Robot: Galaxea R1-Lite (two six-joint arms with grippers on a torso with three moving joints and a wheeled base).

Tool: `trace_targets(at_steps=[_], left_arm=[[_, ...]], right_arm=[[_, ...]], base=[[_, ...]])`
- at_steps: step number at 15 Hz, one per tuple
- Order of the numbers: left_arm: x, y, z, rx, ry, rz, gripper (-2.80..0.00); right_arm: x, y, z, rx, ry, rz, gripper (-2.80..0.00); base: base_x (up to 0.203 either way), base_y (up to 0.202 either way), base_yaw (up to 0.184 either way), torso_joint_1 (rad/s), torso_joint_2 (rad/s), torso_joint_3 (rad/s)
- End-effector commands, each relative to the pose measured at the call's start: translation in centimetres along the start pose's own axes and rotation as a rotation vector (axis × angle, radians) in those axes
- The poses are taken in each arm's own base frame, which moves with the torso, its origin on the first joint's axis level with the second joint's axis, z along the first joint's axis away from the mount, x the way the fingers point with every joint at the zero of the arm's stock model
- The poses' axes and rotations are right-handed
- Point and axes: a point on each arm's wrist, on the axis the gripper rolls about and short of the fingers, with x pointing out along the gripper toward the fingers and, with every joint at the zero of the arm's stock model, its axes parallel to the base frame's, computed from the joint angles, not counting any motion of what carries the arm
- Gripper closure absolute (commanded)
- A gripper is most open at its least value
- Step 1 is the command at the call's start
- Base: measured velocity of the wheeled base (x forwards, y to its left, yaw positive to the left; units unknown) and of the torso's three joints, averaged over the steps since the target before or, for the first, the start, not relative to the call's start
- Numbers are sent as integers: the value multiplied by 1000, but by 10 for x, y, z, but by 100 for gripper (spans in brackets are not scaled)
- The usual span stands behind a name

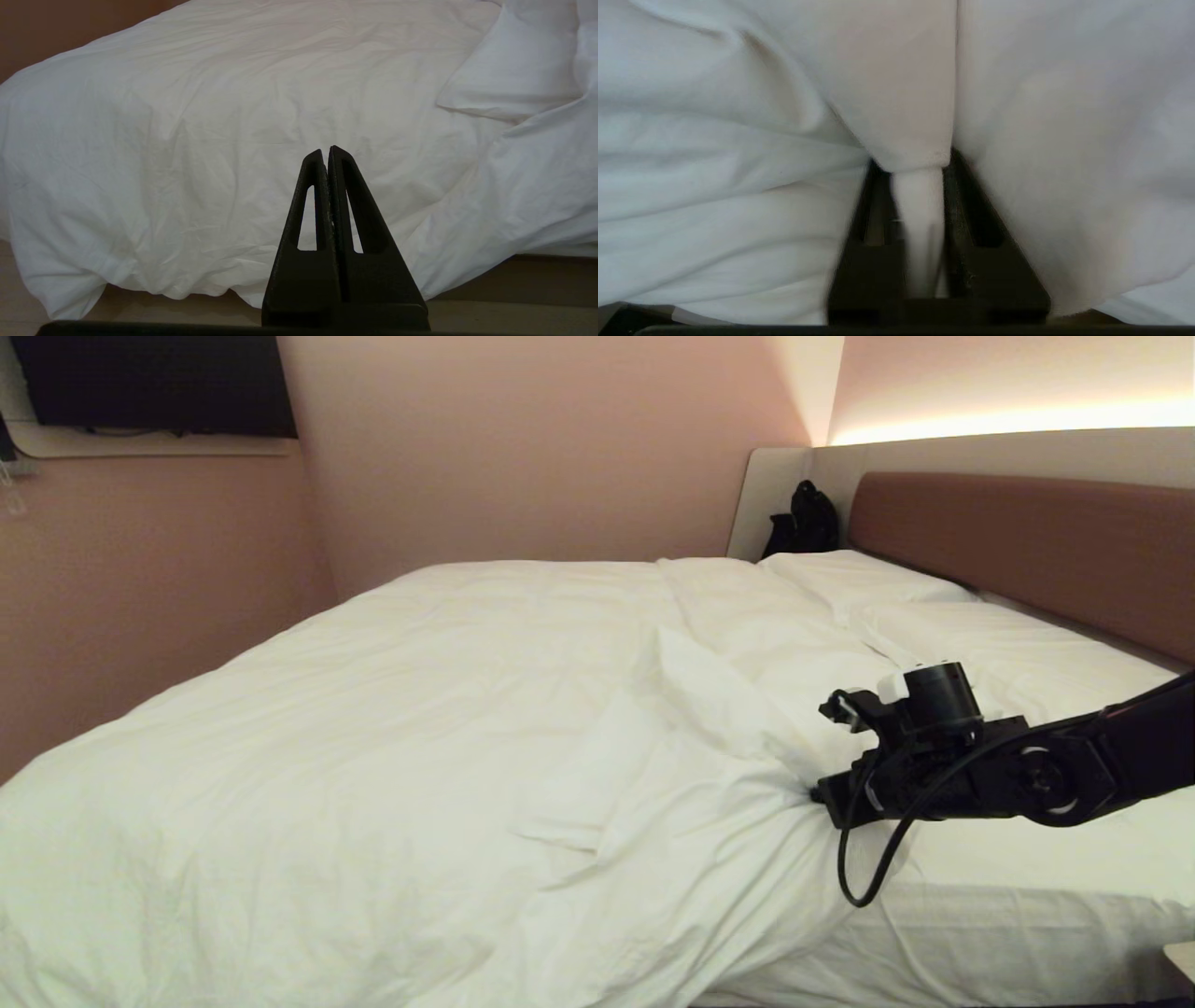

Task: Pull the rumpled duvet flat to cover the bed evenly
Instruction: Flatten the corners of the folded blanket

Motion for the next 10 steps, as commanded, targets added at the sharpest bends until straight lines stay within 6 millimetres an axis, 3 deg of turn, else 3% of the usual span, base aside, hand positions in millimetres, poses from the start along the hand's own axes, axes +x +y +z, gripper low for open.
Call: trace_targets(at_steps=[1,6,10], left_arm=[[0,0,0,0,0,0,0],[0,0,0,0,0,0,0],[0,0,0,0,0,0,0]], right_arm=[[-1,0,1,0,-4,1,-280],[-7,0,2,0,-16,-4,-280],[-34,-1,13,0,-94,-10,-280]], base=[[0,0,0,0,0,0],[0,0,0,0,0,0],[0,0,0,0,0,0]])
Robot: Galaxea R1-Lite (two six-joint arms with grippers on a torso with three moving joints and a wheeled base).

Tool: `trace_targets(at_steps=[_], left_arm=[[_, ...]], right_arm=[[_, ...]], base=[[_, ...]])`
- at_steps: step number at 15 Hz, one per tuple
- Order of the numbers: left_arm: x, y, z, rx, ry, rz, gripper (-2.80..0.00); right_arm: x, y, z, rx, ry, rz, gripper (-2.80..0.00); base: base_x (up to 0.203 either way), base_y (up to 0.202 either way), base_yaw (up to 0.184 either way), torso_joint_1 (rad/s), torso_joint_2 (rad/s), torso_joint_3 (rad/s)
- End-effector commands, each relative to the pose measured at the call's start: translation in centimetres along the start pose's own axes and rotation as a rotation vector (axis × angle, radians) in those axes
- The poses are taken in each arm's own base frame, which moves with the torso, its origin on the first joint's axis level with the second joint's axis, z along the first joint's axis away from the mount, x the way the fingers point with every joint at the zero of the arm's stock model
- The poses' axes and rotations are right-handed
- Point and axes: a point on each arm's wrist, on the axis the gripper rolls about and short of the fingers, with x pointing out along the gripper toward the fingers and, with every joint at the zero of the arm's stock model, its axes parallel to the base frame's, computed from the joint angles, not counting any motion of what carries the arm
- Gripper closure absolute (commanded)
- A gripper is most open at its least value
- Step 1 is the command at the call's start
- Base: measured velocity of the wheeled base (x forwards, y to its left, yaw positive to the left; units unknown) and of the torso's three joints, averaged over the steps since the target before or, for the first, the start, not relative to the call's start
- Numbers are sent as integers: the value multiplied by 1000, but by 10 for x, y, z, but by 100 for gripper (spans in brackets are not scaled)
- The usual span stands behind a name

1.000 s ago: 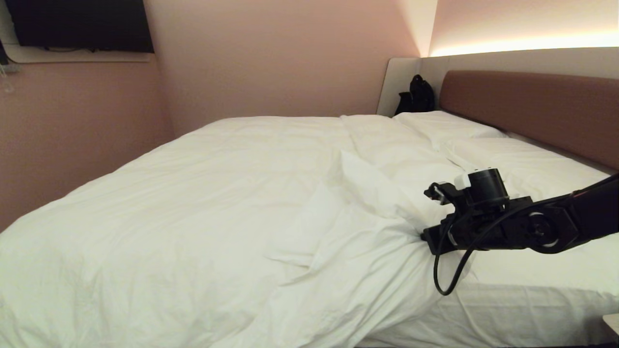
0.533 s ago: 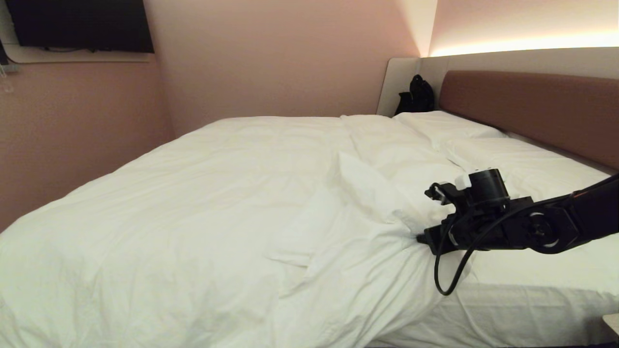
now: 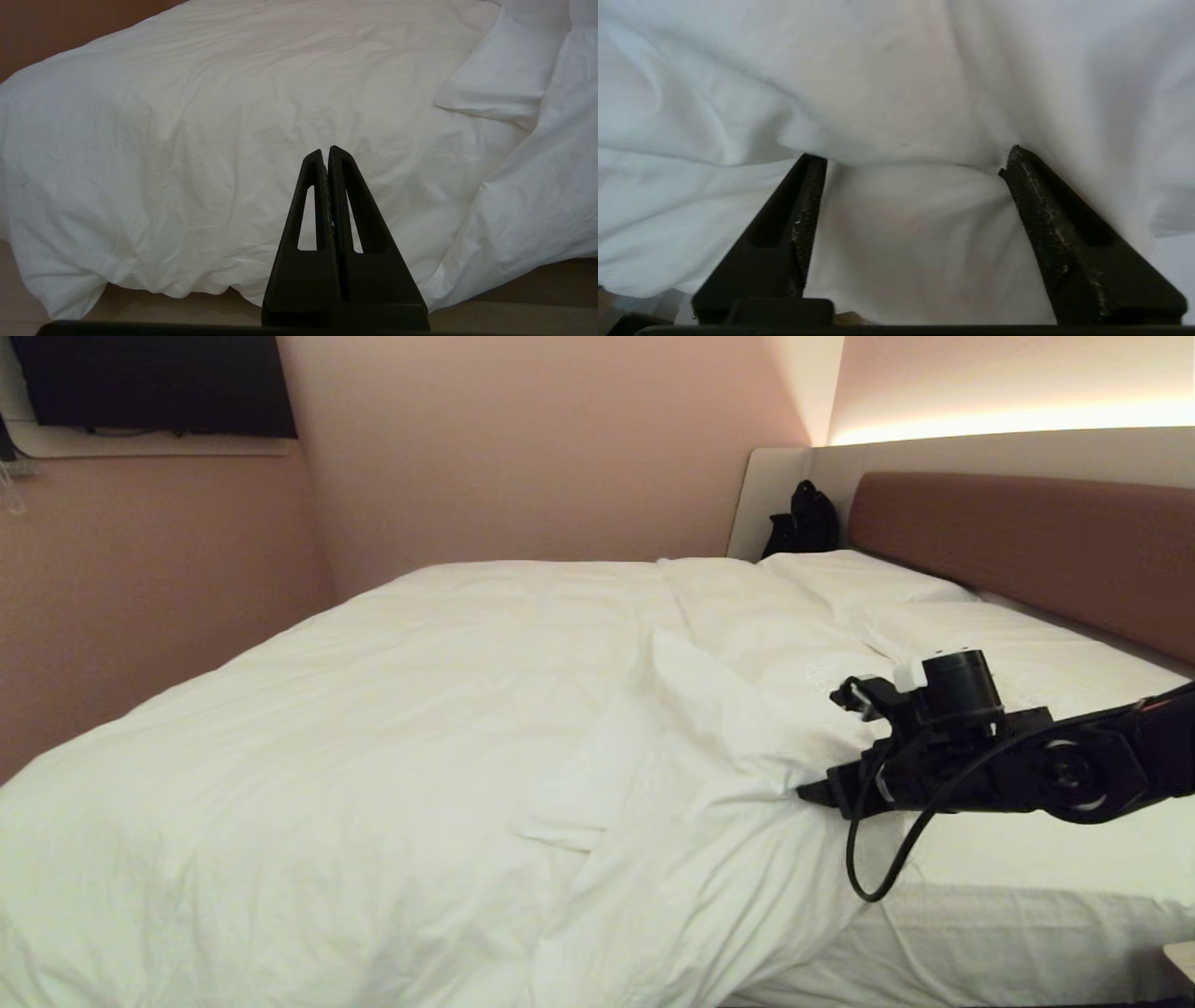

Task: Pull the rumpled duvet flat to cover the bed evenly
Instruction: Flatten the corners of the folded blanket

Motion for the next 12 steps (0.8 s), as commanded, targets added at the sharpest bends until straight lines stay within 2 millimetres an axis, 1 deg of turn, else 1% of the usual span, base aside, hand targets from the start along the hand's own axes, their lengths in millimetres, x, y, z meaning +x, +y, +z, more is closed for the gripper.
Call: trace_targets(at_steps=[1,3,4,7,9,11,12], left_arm=[[0,0,0,0,1,1,0],[0,0,0,0,-2,1,0],[0,0,0,0,0,1,0],[0,0,0,0,0,1,0],[0,0,0,0,0,1,0],[0,0,0,0,1,1,0],[0,0,0,0,-2,1,0]], right_arm=[[-24,-1,11,-2,-73,-5,-280],[-38,0,16,-6,-111,-6,-280],[-49,1,20,-11,-142,-5,-280],[-54,2,22,-16,-155,-3,-280],[-81,4,31,-26,-236,-3,-280],[-85,6,35,-33,-259,1,-280],[-87,6,40,-34,-281,0,-280]], base=[[0,0,0,0,0,0],[0,0,0,0,0,0],[0,0,0,0,0,0],[0,0,0,0,0,0],[0,0,0,0,0,0],[0,0,0,0,0,0],[0,0,0,0,0,0]])
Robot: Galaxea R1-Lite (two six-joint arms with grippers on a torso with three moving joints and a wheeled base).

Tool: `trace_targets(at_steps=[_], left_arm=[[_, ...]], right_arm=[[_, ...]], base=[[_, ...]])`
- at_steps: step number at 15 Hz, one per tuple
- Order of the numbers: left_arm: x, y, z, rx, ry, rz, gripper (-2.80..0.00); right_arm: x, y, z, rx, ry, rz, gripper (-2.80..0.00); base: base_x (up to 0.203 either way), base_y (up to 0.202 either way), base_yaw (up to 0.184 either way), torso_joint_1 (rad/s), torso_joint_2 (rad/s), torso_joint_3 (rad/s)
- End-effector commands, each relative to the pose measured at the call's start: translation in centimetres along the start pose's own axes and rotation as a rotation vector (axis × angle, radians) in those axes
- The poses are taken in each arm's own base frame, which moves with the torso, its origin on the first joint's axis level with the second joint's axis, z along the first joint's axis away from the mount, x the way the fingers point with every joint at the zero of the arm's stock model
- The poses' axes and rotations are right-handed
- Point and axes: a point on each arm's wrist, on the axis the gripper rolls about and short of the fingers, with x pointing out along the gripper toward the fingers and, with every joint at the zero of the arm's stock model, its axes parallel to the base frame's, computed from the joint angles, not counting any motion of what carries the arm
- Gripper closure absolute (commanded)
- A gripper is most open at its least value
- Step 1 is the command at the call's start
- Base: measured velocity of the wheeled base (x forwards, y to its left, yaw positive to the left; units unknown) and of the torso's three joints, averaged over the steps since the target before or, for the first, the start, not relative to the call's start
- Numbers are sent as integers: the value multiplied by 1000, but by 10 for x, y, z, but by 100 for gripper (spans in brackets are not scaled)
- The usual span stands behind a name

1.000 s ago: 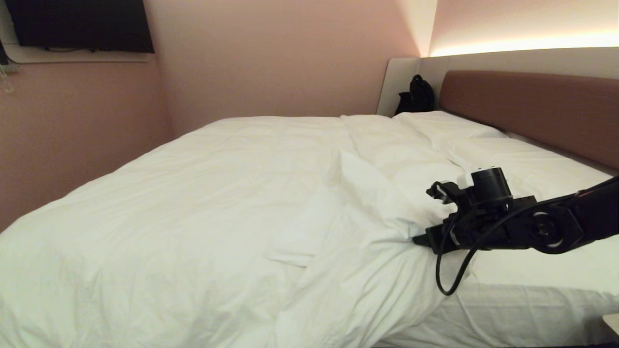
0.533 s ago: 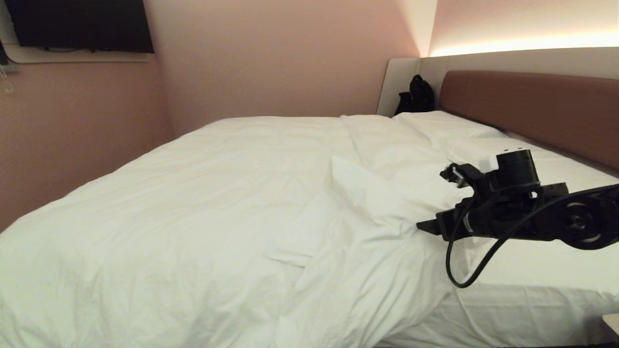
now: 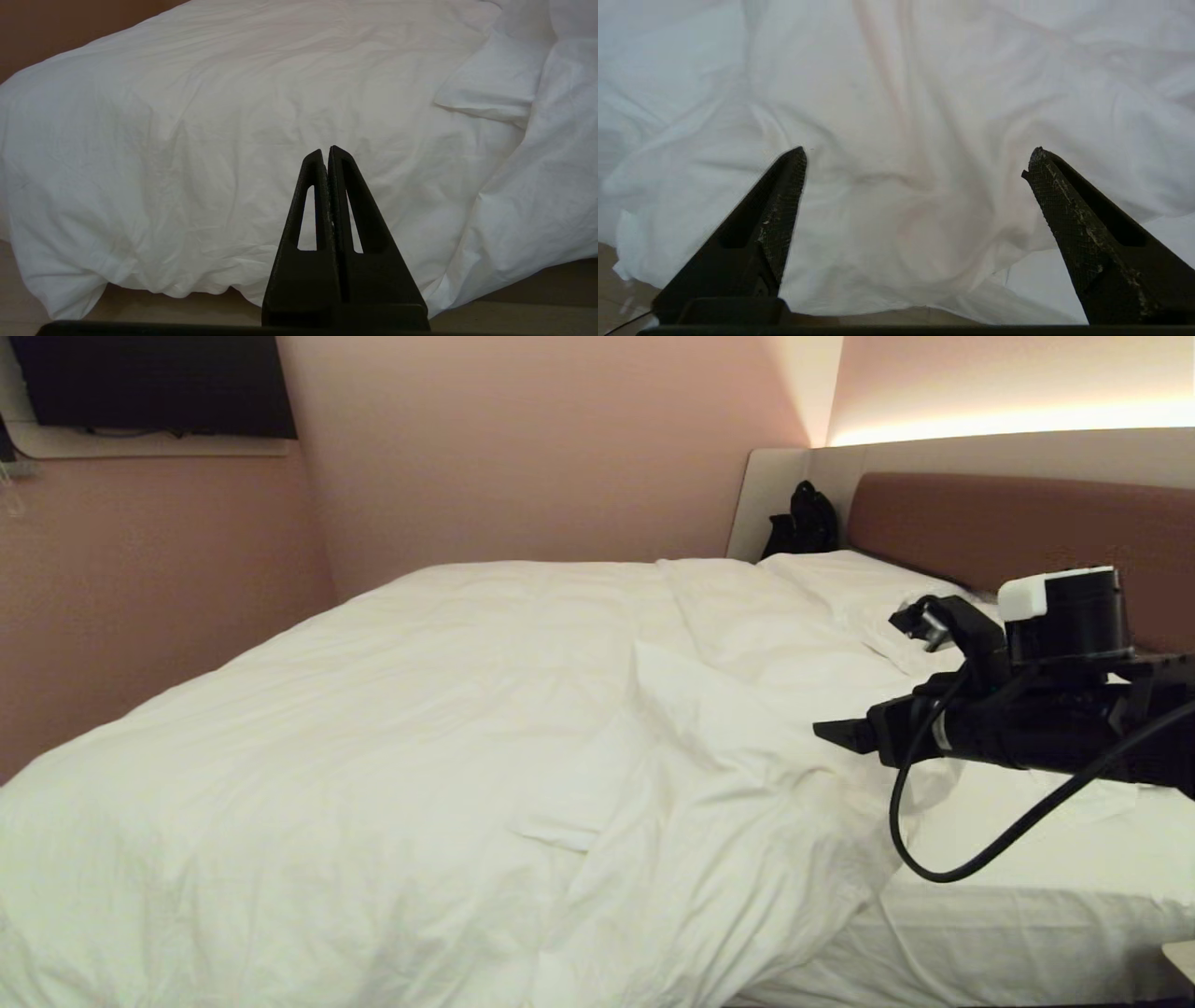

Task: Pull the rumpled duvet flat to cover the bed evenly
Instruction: Flatten the corners of the folded blanket

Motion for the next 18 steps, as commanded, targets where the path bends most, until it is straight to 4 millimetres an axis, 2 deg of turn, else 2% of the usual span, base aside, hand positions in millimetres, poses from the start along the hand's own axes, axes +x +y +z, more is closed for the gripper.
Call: trace_targets(at_steps=[1,2,3,4,7,18], left_arm=[[0,0,0,0,0,0,0],[0,0,0,0,0,0,0],[0,0,0,0,0,0,0],[0,0,0,0,-1,0,0],[0,0,0,0,2,0,0],[0,0,0,0,0,0,0]], right_arm=[[-8,0,15,-2,-64,-2,-280],[-8,0,17,-2,-71,-1,-280],[-8,0,23,-2,-91,-1,0],[-7,1,32,-2,-118,1,0],[6,2,42,-4,-127,1,0],[102,5,60,5,-92,-22,0]], base=[[0,0,0,0,0,0],[0,0,0,0,0,0],[0,0,0,0,0,0],[0,0,0,0,0,0],[0,0,0,0,0,0],[0,0,0,0,0,0]])
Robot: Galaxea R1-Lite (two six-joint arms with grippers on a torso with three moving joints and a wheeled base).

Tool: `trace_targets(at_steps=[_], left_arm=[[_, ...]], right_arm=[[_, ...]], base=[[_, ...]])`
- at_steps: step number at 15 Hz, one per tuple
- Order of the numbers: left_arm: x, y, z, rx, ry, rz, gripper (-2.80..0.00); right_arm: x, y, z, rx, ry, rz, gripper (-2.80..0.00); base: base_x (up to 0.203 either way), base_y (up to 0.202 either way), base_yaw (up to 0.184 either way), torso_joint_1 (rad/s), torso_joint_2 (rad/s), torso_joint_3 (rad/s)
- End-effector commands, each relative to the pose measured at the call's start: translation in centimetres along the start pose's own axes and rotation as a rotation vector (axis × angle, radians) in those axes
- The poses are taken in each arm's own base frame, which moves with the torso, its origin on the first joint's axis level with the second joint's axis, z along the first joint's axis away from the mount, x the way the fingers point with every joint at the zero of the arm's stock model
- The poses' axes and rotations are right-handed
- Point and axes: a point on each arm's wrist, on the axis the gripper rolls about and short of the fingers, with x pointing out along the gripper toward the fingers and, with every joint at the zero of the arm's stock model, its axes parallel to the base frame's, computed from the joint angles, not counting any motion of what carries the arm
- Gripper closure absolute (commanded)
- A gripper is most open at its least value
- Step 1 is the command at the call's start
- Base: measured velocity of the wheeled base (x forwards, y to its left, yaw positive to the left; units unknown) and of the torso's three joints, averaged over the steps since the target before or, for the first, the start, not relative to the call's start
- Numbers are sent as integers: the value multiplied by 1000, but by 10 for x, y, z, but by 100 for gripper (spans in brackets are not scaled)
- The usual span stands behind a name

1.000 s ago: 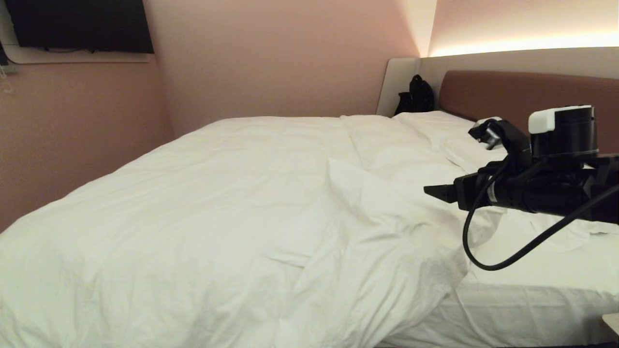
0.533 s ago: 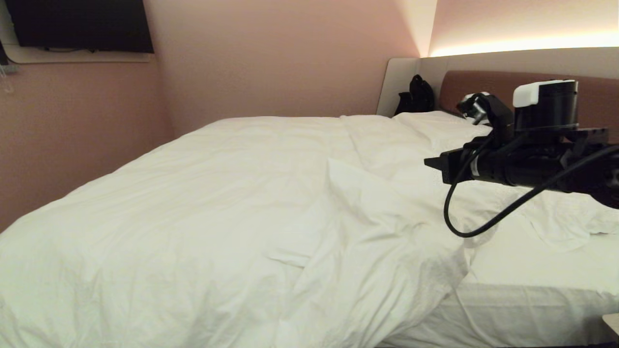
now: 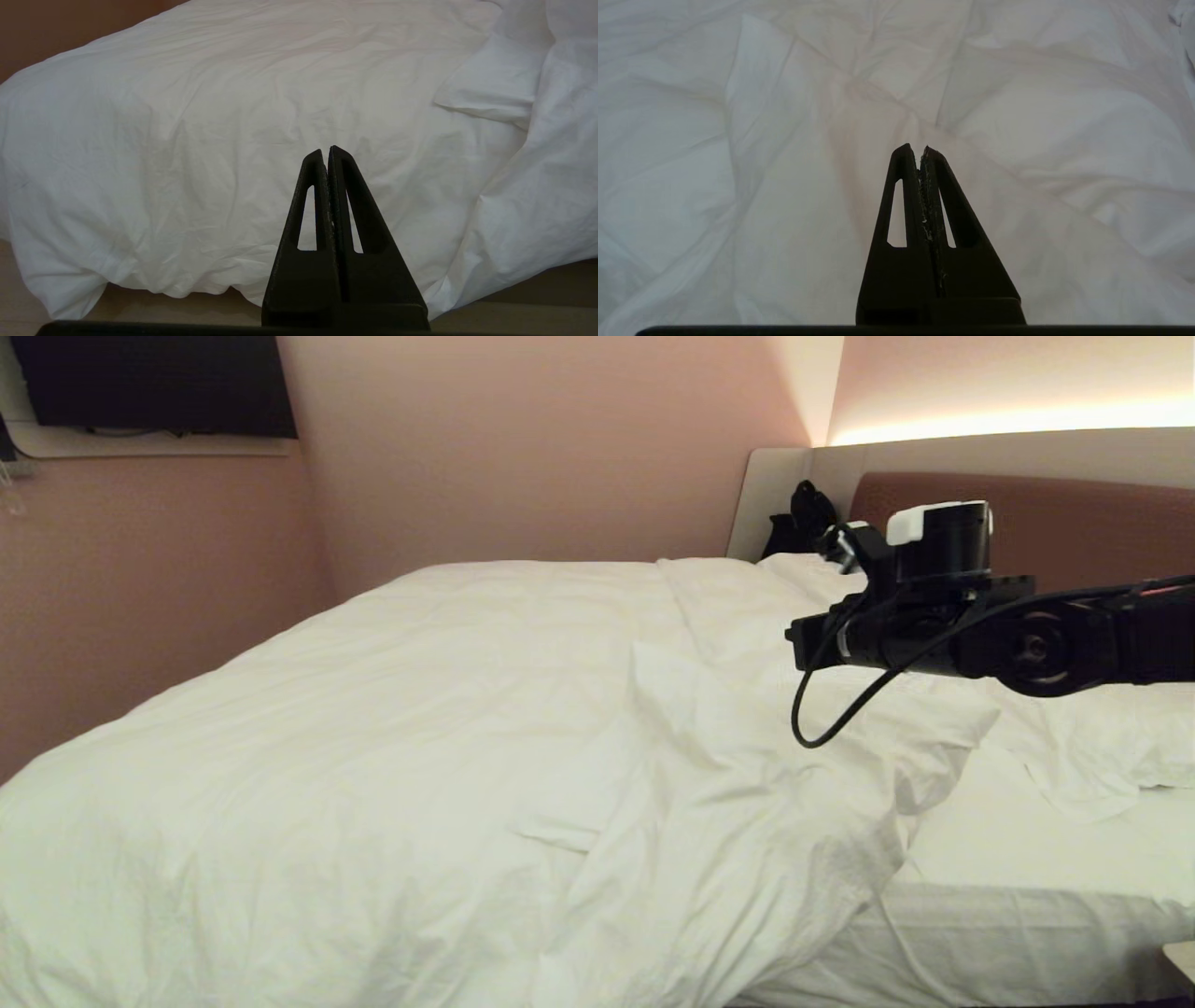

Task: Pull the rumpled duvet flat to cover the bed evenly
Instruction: Flatten the corners of the folded blanket

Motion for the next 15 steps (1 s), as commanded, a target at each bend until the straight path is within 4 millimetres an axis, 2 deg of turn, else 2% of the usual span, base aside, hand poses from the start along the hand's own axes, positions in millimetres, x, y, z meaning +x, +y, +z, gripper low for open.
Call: trace_targets(at_steps=[1,12,15], left_arm=[[0,0,0,0,0,1,0],[0,0,0,0,0,1,0],[0,0,0,0,0,1,0]], right_arm=[[30,4,-15,-5,64,1,0],[83,9,-38,-7,107,14,0],[90,13,-43,-1,116,22,0]], base=[[0,0,0,0,0,0],[0,0,0,0,0,0],[0,0,0,0,0,0]])
